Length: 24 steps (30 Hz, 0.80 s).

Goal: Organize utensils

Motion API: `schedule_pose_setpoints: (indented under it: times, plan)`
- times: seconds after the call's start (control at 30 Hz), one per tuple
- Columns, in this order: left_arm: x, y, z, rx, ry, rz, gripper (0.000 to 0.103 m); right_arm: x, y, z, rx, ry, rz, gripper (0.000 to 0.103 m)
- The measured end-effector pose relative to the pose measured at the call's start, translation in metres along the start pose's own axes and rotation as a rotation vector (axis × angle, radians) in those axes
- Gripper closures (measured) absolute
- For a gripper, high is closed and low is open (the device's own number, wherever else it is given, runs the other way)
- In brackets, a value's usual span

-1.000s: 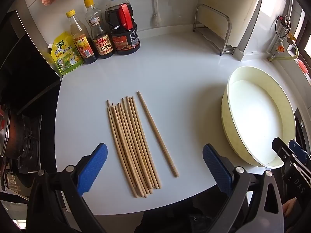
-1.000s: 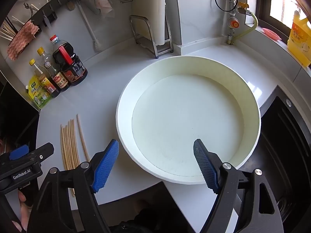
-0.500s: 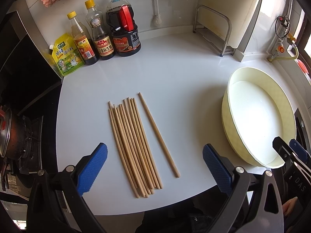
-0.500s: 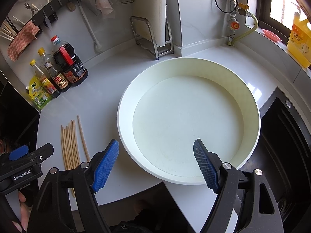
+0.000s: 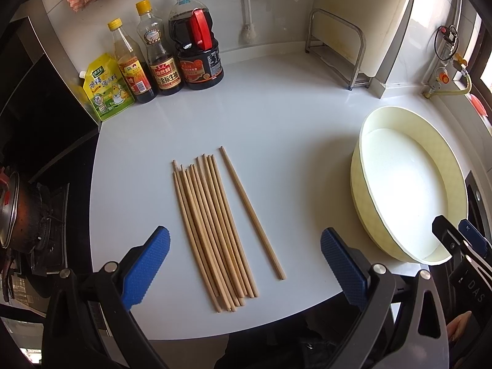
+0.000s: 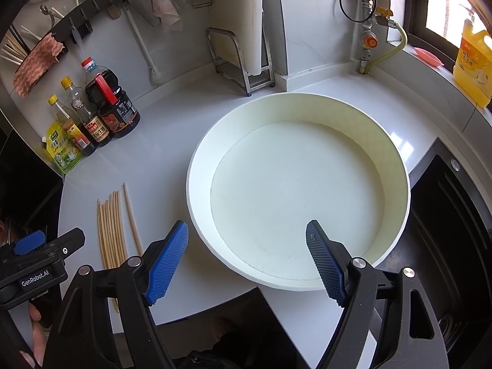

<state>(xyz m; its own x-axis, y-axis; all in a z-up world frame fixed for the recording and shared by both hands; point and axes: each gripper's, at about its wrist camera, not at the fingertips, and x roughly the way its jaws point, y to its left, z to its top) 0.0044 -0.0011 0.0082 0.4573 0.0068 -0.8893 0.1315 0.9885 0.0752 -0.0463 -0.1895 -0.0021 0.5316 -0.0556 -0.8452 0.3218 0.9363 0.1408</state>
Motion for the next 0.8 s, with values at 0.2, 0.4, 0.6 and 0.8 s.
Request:
schedule_pose_setpoints:
  times: [0.2, 0.4, 0.6, 0.8]
  plan:
    - [0.0002, -0.0004, -0.0006, 0.000, 0.000, 0.001, 0.006, 0.0000, -0.0006, -0.0004, 0.000, 0.001, 0.000, 0.027]
    - [0.0003, -0.0005, -0.0009, 0.000, -0.001, 0.001, 0.006, -0.0010, -0.0003, -0.0008, -0.003, -0.002, 0.000, 0.027]
    - [-0.0027, 0.0009, -0.0013, -0.002, -0.003, 0.001, 0.006, -0.0014, 0.0002, -0.0013, -0.003, -0.001, -0.002, 0.027]
    - [-0.0028, 0.0010, -0.0014, -0.001, -0.003, 0.001, 0.006, -0.0023, -0.0001, -0.0012, -0.004, -0.002, -0.003, 0.027]
